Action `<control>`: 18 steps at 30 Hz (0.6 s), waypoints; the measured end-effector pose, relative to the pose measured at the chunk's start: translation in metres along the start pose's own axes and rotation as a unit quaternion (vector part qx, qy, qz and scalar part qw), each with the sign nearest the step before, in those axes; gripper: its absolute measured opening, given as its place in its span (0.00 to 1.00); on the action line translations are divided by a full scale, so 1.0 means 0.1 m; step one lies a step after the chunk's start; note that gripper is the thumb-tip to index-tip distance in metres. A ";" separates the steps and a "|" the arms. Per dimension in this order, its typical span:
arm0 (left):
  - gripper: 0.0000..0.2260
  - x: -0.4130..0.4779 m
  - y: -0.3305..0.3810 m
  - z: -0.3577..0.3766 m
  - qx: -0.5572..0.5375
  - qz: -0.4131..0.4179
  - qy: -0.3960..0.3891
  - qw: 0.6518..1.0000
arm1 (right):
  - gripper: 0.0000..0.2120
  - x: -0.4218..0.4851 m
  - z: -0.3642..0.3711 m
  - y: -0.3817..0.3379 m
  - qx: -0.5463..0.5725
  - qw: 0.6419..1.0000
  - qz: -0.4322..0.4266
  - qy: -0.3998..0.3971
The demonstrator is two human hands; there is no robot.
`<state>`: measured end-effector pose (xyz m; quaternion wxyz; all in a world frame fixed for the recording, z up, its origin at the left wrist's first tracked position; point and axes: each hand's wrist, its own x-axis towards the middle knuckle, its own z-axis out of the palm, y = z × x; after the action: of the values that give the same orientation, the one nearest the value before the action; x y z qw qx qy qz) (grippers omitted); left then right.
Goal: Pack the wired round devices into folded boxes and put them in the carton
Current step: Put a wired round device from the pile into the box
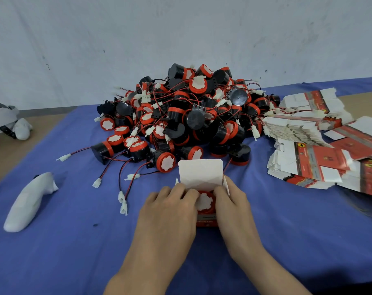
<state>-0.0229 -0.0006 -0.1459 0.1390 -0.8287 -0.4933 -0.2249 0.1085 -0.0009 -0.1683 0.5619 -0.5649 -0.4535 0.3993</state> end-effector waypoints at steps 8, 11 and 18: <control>0.10 -0.02 0.01 0.00 -0.045 -0.004 -0.015 0.999 | 0.20 0.02 -0.02 -0.01 -0.011 1.000 0.003 0.017; 0.10 -0.02 0.01 -0.03 -0.097 -0.027 -0.031 0.994 | 0.20 0.05 -0.04 -0.01 -0.016 1.000 0.005 0.020; 0.16 -0.06 -0.04 0.04 -0.198 -0.068 -0.015 0.978 | 0.24 0.07 -0.07 -0.03 -0.003 1.000 0.008 -0.002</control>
<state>-0.0278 -0.0016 -0.1523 -0.0507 -0.8077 -0.4959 -0.3149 0.1170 0.0038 -0.1648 0.5564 -0.5688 -0.4516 0.4038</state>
